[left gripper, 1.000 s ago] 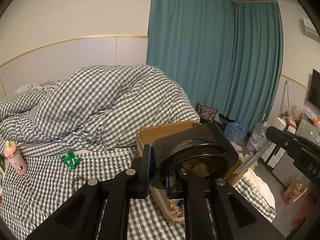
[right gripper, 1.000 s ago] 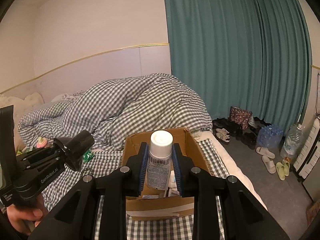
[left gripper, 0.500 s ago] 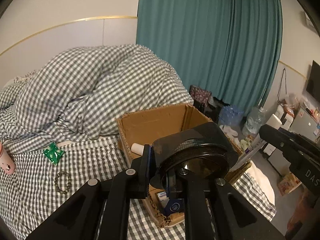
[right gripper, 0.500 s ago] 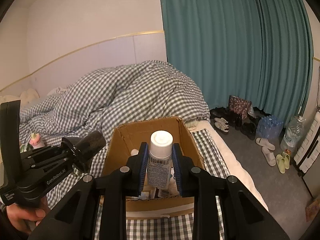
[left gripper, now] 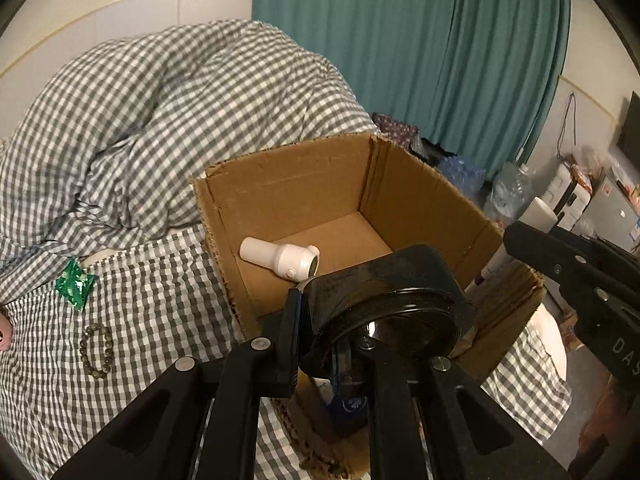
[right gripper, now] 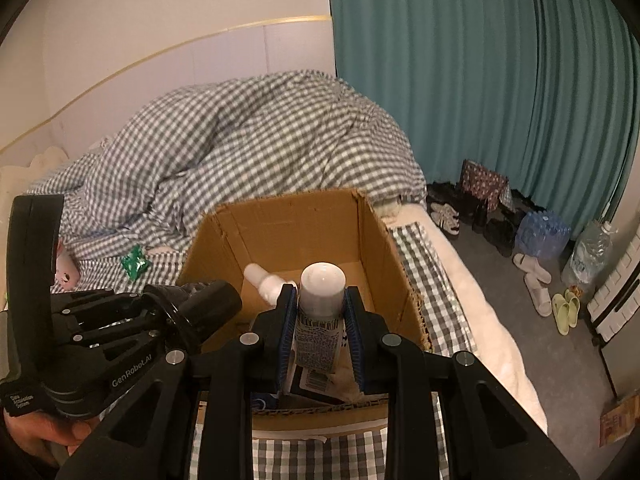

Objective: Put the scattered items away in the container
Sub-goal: 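Open both grippers over the box, dropping the cable and toothpaste tube inside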

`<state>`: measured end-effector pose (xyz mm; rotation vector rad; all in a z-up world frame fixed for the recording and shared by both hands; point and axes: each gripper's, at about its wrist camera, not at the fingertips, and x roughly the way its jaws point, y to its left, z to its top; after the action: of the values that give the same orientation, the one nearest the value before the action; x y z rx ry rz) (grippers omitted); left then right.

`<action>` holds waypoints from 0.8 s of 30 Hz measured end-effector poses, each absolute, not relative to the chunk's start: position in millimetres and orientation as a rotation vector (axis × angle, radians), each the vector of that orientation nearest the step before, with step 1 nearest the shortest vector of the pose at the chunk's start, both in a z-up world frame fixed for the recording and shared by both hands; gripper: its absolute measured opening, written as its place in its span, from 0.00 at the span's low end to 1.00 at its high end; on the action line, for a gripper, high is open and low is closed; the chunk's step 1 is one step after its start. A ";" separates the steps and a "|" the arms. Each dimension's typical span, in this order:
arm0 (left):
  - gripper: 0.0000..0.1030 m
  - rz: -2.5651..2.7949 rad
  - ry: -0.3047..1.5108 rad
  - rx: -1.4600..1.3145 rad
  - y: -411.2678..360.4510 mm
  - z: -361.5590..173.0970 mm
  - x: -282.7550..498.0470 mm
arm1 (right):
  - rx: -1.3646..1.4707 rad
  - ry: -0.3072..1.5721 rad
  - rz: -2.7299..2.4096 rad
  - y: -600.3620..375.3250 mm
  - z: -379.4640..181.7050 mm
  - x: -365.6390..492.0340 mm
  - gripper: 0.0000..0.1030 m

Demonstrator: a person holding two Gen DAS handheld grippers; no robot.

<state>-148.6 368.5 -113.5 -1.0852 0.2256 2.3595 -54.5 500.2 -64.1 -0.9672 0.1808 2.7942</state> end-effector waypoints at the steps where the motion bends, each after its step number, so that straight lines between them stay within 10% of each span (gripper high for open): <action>1: 0.11 2.356 0.230 -1.091 370.0 -116.4 -150.6 | -0.974 0.183 2.791 500.7 -66.7 -56.1 0.23; 8: 0.30 2.358 0.243 -1.113 375.2 -125.2 -155.9 | -0.997 0.208 2.770 505.2 -80.2 -63.0 0.23; 16: 0.75 2.402 0.242 -1.055 370.7 -114.8 -152.2 | -0.950 0.222 2.778 505.5 -77.0 -56.8 0.52; 24: 0.93 2.455 0.244 -0.981 362.0 -94.3 -141.9 | -0.872 0.235 2.796 500.2 -62.4 -44.0 0.69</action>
<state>-141.9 362.0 -94.3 -0.9809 0.2439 2.4546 -44.0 500.2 -62.4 -0.8720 0.2346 2.7963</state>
